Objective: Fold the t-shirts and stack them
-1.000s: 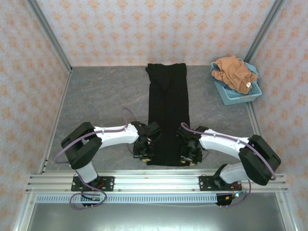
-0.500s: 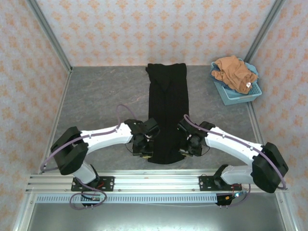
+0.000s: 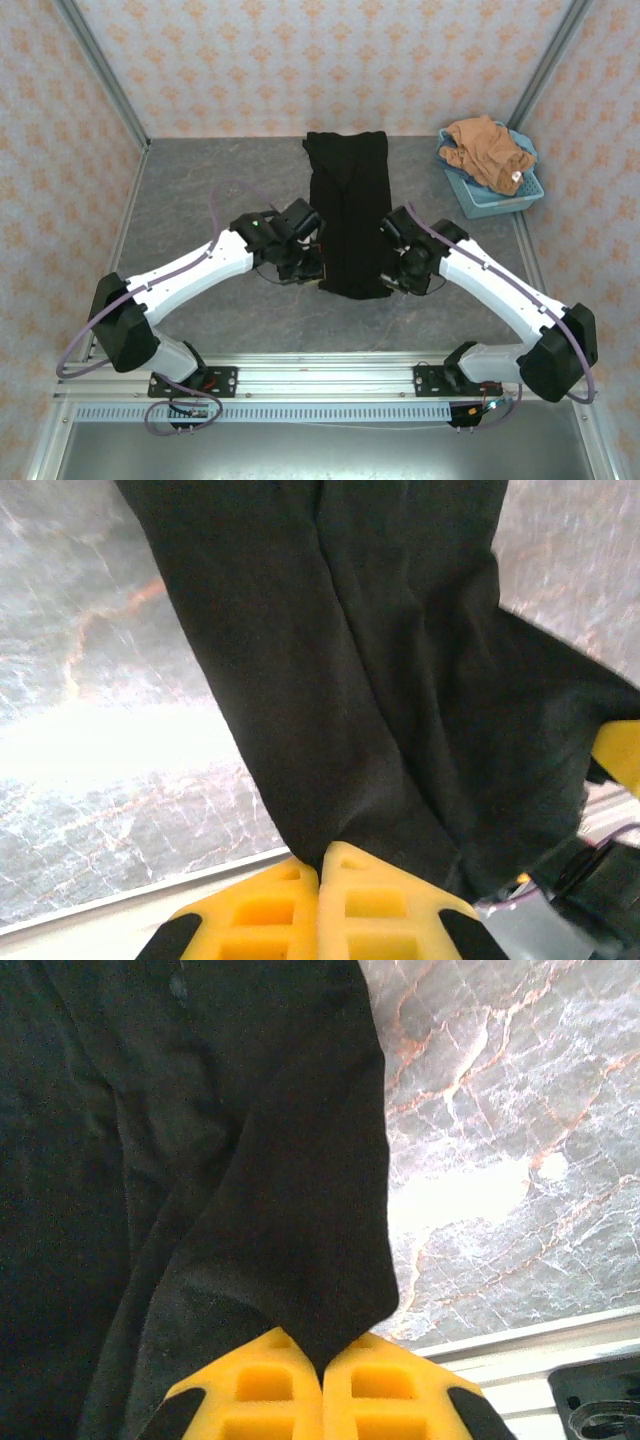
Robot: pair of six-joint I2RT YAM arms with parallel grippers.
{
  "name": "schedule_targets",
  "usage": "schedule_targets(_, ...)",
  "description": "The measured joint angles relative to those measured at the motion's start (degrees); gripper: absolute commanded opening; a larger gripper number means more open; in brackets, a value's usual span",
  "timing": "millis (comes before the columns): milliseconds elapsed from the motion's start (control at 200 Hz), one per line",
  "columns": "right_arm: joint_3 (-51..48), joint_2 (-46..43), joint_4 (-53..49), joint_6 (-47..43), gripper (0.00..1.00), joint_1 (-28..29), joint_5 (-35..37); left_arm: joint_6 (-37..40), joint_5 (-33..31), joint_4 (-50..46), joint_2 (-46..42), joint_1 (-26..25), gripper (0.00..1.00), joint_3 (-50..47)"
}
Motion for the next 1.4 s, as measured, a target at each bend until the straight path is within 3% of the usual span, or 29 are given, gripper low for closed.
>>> schedule_targets(185, 5.4, 6.0, 0.3, -1.6, 0.0, -4.1, 0.9, 0.3, 0.7, -0.3, 2.6, 5.7, 0.0, 2.7)
schedule_targets(656, 27.3, 30.1, 5.9, -9.1, 0.0, -13.1, 1.6, 3.4, 1.1, 0.3, 22.3, 16.3, 0.0, 19.4)
schedule_targets(1026, 40.2, 45.5, 6.6, -11.4, 0.0, -16.7, 1.7, 6.4, 2.3, 0.0, 39.6, 19.8, 0.0, 34.9)
schedule_targets(1211, 43.9, 50.0, 6.6, -11.4, 0.03, -17.1, 1.8, 7.1, 2.4, -0.5, 43.6, 20.6, 0.0, 39.9)
schedule_targets(1261, 44.5, 50.9, 6.6, -11.4, 0.11, -17.3, 1.8, 7.3, 2.4, -0.6, 44.8, 20.9, 0.09, 41.5)
schedule_targets(1356, 45.0, 52.0, 7.1, -11.3, 0.32, -18.0, 2.0, 7.6, 2.1, -0.8, 46.8, 21.6, 0.42, 43.8)
schedule_targets(1401, 45.0, 52.3, 7.5, -11.8, 0.4, -18.6, 2.0, 7.9, 1.4, -1.0, 47.2, 22.0, 0.51, 44.5)
